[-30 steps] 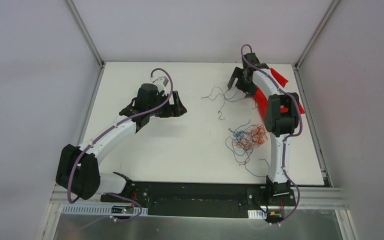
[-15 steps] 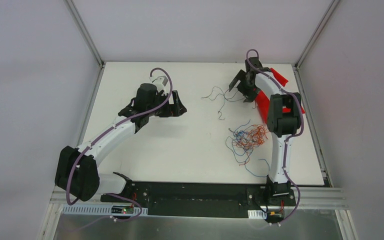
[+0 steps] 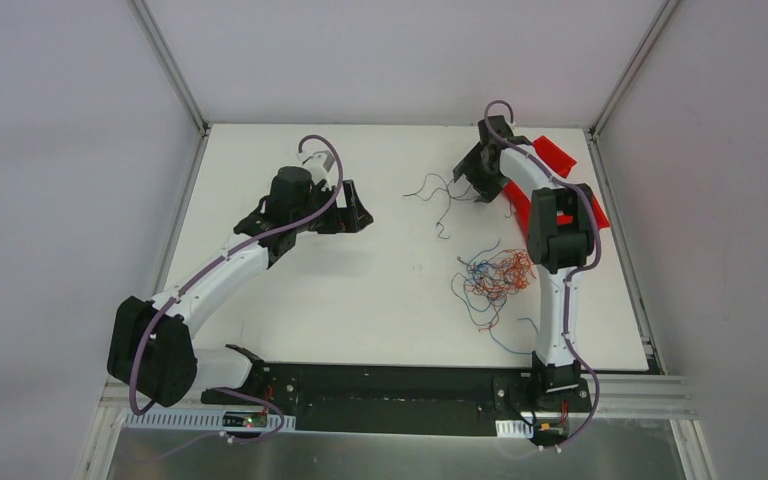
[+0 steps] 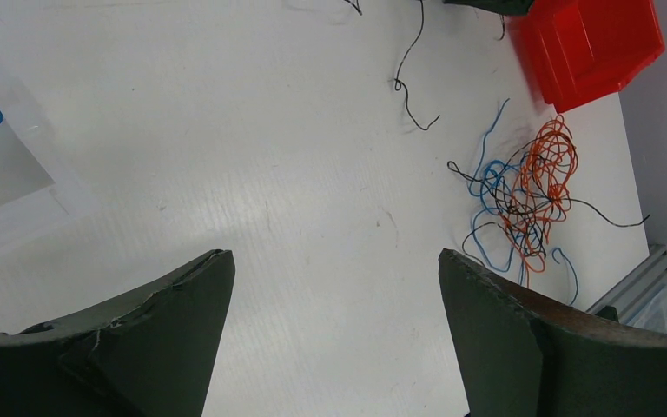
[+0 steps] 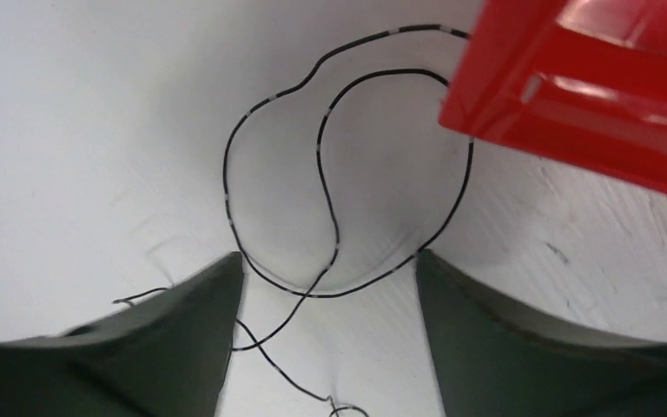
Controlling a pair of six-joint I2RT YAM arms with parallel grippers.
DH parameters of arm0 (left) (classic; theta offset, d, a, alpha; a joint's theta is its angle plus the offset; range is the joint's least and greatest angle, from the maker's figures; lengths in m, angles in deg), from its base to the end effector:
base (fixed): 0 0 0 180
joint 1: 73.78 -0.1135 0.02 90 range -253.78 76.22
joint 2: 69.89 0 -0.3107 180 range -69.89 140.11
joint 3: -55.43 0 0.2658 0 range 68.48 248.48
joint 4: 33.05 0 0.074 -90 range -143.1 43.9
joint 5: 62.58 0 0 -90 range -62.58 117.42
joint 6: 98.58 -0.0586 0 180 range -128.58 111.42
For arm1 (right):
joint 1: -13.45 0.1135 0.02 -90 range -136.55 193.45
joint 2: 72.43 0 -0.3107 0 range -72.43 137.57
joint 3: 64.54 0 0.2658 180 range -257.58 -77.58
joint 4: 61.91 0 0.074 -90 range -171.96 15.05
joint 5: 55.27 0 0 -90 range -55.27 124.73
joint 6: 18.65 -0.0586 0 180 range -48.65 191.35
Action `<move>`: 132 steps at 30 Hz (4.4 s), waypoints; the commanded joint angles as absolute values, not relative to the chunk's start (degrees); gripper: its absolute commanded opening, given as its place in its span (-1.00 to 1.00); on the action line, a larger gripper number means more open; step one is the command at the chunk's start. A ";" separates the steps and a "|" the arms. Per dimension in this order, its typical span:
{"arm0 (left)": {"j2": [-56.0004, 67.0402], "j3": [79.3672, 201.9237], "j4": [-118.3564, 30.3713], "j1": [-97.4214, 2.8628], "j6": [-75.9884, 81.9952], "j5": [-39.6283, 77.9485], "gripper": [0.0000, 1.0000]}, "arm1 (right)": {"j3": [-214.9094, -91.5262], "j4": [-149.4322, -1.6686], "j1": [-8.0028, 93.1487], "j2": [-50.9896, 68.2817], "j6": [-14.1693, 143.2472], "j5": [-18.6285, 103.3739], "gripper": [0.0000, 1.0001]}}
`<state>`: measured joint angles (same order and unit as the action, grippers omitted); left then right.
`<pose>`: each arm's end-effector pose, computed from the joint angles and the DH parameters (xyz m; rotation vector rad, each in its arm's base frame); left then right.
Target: Untangle the cables
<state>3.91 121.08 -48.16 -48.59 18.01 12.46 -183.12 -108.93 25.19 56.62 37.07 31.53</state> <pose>0.2799 -0.1484 0.3226 0.1525 2.0557 -0.8332 0.5375 0.1084 0.1947 0.5266 2.5347 0.2285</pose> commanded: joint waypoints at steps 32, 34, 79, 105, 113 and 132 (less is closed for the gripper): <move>3.55 124.21 -49.34 -48.15 14.67 10.78 0.80 | -179.78 -102.74 30.52 46.99 88.76 50.41 0.99; 3.65 124.87 -50.17 -48.18 13.95 10.78 0.80 | -182.50 -105.15 31.51 49.60 94.58 47.17 0.99; 1.67 126.18 -56.86 -48.25 10.30 11.93 0.81 | -185.96 -116.77 36.26 58.08 95.31 49.90 -1.00; -4.92 124.73 -58.23 -48.91 12.84 11.70 0.81 | -172.45 -67.68 17.19 29.44 35.94 93.02 -1.00; -5.22 124.77 -58.23 -48.82 13.04 11.61 0.80 | -189.40 -72.94 10.60 31.39 29.75 89.38 -1.00; -3.31 126.68 -58.23 -48.81 13.51 9.12 0.80 | -187.93 -77.13 -4.77 24.86 28.34 86.10 -1.00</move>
<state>-3.41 124.77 -58.92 -48.70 12.92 10.95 -192.93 -77.26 -2.83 31.64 26.86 86.94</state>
